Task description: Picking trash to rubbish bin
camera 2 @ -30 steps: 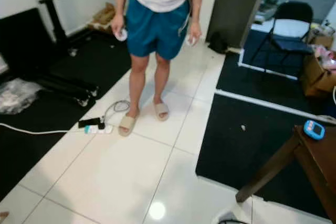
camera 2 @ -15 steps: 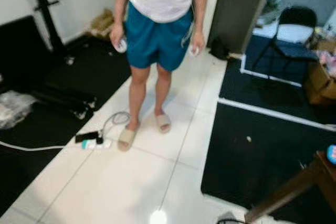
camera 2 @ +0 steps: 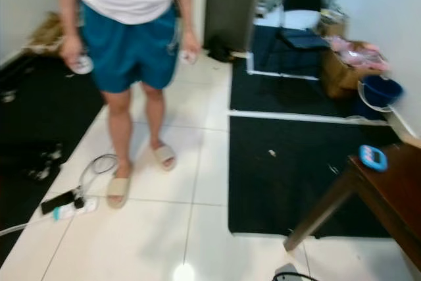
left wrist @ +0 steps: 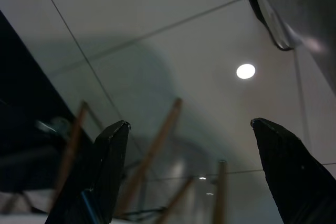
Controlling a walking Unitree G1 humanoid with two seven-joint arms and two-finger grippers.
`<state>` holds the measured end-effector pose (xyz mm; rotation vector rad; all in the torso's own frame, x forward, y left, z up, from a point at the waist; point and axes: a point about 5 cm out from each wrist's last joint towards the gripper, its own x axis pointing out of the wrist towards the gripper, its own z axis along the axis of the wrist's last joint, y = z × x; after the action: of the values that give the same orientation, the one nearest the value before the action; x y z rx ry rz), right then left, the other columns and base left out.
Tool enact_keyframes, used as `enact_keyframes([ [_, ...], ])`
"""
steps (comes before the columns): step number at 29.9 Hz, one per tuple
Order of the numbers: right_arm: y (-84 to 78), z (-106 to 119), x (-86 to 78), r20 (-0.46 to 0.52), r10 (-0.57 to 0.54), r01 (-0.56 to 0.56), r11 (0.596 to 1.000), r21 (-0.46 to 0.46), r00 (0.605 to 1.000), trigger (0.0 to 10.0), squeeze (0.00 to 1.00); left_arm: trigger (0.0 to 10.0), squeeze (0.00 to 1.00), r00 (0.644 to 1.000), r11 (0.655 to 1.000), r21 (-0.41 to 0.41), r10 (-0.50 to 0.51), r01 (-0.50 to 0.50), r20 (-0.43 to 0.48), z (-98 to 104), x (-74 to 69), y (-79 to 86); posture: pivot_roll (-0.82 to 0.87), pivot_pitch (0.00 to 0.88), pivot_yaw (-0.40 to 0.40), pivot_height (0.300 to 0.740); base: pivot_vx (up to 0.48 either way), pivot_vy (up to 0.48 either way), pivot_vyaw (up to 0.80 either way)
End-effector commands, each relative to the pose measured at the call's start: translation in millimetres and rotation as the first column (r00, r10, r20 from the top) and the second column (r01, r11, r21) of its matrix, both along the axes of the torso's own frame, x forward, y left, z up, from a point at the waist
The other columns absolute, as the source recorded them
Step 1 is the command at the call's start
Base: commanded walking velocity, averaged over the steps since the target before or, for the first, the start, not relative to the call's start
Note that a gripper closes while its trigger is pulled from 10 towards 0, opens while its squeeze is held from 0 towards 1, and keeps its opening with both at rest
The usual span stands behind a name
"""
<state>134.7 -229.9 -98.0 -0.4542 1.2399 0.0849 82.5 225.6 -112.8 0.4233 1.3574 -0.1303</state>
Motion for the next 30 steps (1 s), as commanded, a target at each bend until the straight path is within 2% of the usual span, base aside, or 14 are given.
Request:
enact_keyframes([
  [1, -6.9, 0, -4.6, -0.016, -0.018, 0.017, 1.0, -0.006, 1.0, 10.0, 0.0, 10.0, 0.0, 1.0, 1.0, -0.019, -0.012, 0.012, 0.007, -1, 2.2, -6.0, 0.02, 0.054, -0.027, 0.74, 0.0, 0.0, -0.8],
  [11, -7.2, 0, -5.3, -0.021, -0.022, 0.022, 1.0, 0.0, 1.0, 10.0, 0.0, 10.0, 0.0, 1.0, 1.0, -0.013, -0.014, 0.015, 0.008, 0, 2.2, -4.5, 0.02, 0.054, -0.023, 0.74, 0.0, 0.0, -0.8],
  [15, 1.7, -2, -3.6, -0.022, -0.016, 0.016, 1.0, 0.008, 1.0, 10.0, 0.0, 10.0, 0.0, 1.0, 1.0, -0.013, -0.017, 0.018, 0.003, -1, 0.6, -4.2, 0.02, 0.053, -0.024, 0.74, 0.0, 0.0, -0.8],
  [21, 6.3, -2, -2.8, -0.024, -0.007, 0.007, 1.0, 0.012, 1.0, 10.0, 0.0, 10.0, 0.0, 1.0, 1.0, -0.008, -0.021, 0.021, 0.002, 0, 0.7, -2.8, 0.02, 0.055, -0.029, 0.74, 0.0, 0.0, -0.79],
  [27, 4.5, -2, -3.6, -0.027, -0.004, 0.005, 1.0, 0.009, 1.0, 10.0, 0.0, 10.0, 0.0, 1.0, 1.0, -0.006, -0.025, 0.025, 0.002, 0, 0.4, -2.6, 0.02, 0.051, -0.031, 0.74, 0.0, 0.0, -0.8],
  [30, -1.5, -1, -5.1, -0.031, -0.004, 0.004, 1.0, 0.001, 1.0, 10.0, 0.0, 10.0, 0.0, 1.0, 1.0, -0.006, -0.027, 0.027, 0.0, -1, -0.2, -3.2, 0.03, 0.044, -0.033, 0.74, 0.0, 0.0, -0.8],
])
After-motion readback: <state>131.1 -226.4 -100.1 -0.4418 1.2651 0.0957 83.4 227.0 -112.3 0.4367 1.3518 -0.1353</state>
